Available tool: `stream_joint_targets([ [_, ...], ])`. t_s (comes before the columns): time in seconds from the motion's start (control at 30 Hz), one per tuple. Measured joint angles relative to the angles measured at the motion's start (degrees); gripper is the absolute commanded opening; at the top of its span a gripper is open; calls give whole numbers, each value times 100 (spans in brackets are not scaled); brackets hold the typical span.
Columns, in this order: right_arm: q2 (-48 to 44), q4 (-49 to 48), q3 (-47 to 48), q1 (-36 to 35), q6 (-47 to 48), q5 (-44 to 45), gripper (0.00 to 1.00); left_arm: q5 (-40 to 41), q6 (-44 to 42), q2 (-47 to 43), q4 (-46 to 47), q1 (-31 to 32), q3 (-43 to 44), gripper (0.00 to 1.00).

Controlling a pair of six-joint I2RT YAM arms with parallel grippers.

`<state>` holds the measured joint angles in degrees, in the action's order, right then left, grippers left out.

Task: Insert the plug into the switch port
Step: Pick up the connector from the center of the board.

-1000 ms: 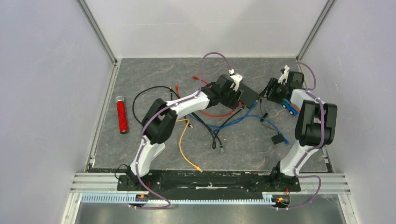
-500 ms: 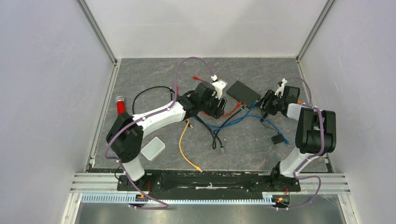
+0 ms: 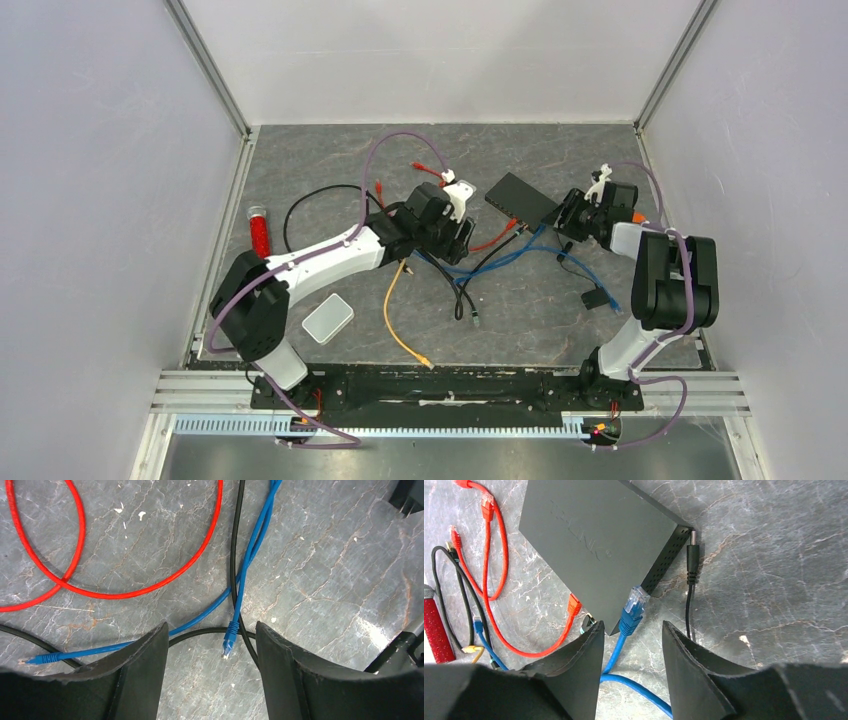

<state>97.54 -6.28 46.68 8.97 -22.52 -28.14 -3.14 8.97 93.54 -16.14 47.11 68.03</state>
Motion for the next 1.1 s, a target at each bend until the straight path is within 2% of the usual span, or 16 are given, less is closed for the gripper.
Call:
stream_joint_targets([
  [0.13,4,-197,-109,-39,-136,-11,45,-4,0,-125,-11,0,0,69],
  [0.37,160,-627,-133,-55,-350,-52,33,0,0,-282,-48,0,-7,69],
  [0.5,166,-769,-197,-55,-393,-44,38,2,0,-328,-52,0,-98,69],
  [0.67,225,-975,-258,-55,-448,-57,40,2,0,-402,-70,0,-168,69],
  [0.73,275,-1067,-258,-57,-461,-74,35,2,0,-446,-85,0,-188,69],
  [0.97,310,-1303,-380,-39,-509,-157,7,4,0,-586,-103,0,-210,69],
  [1.1,109,-1333,-616,-46,-544,-157,2,7,0,-608,-92,0,-210,69],
])
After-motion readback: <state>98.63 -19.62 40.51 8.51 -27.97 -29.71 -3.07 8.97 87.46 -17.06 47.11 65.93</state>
